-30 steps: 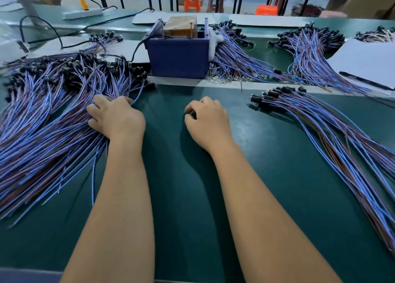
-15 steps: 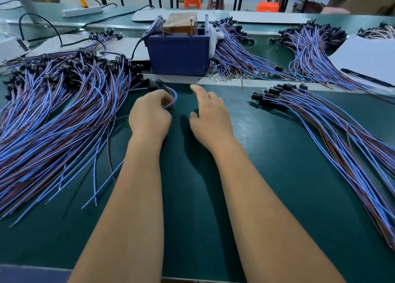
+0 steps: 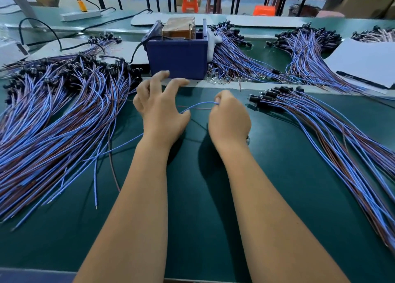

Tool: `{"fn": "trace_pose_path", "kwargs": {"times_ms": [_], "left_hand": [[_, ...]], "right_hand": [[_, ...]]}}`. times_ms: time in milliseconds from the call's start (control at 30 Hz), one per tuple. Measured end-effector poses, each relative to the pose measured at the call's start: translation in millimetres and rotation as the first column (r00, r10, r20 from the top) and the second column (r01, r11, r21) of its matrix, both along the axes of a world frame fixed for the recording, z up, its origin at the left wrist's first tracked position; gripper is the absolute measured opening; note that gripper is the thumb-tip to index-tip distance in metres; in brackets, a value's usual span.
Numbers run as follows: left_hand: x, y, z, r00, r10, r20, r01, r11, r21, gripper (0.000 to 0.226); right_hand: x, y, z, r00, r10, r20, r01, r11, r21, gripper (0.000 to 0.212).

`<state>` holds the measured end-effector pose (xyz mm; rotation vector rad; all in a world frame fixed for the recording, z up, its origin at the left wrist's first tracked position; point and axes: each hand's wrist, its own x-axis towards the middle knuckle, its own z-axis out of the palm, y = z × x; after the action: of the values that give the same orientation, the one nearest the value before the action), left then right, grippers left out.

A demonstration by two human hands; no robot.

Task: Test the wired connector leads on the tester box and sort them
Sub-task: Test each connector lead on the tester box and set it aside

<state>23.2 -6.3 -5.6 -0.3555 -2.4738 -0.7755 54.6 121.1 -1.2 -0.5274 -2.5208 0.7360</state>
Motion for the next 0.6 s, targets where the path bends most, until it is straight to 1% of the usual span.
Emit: {"fn": "trace_pose_path", "kwargs": {"times_ms": [67,133,200,267,333,400,467,500,533,567,600], "left_hand": [[7,7,6,0.987,-0.047,-0.152,0.057,0.996,0.065,0.049],[13,14,10,0.96,0.006,-0.279,0.04,0.987,0.158,0.043],[16,19,12,0.938,0.07,-0.34,0.008,0.975,0.221,0.039],[14,18,10,0.931,0.107,-0.349,-0.036,0.978,0.205,0.036],[9,13,7,0.949,0.13,-0.288,-0.094,0.986,0.136,0.032],[2,7,2,0.989,0.109,-0.105,-0.107,0.994,0.019,0.033],[-3,4,-4,0.992,0.087,0.089,-0.079,0.993,-0.083,0.04],[-4,4,-7,0.986,0.089,0.141,-0.073,0.991,-0.111,0.043],[-4,3,-8,0.982,0.099,0.158,-0.08,0.989,-0.123,0.045],[-3,4,-7,0.982,0.117,0.15,-0.1,0.988,-0.119,0.047],[-2,5,-6,0.981,0.141,0.13,-0.128,0.986,-0.104,0.049]], "right_hand": [[2,8,4,0.995,-0.096,-0.02,0.093,0.988,-0.12,0.024],[3,11,7,0.986,-0.158,-0.06,0.144,0.97,-0.198,0.025],[4,12,7,0.977,-0.197,-0.078,0.172,0.953,-0.251,0.03],[3,14,7,0.976,-0.214,-0.05,0.189,0.933,-0.308,0.035],[2,17,8,0.973,-0.229,-0.013,0.207,0.9,-0.383,0.04],[1,21,10,0.961,-0.275,-0.022,0.226,0.829,-0.511,0.039],[1,24,12,0.927,-0.365,-0.081,0.211,0.69,-0.692,0.029],[0,27,12,0.897,-0.426,-0.115,0.19,0.607,-0.772,0.024],[0,29,13,0.862,-0.486,-0.141,0.166,0.534,-0.829,0.02],[0,31,12,0.832,-0.532,-0.156,0.149,0.486,-0.861,0.018],[0,34,12,0.817,-0.554,-0.16,0.141,0.461,-0.876,0.018]]}}
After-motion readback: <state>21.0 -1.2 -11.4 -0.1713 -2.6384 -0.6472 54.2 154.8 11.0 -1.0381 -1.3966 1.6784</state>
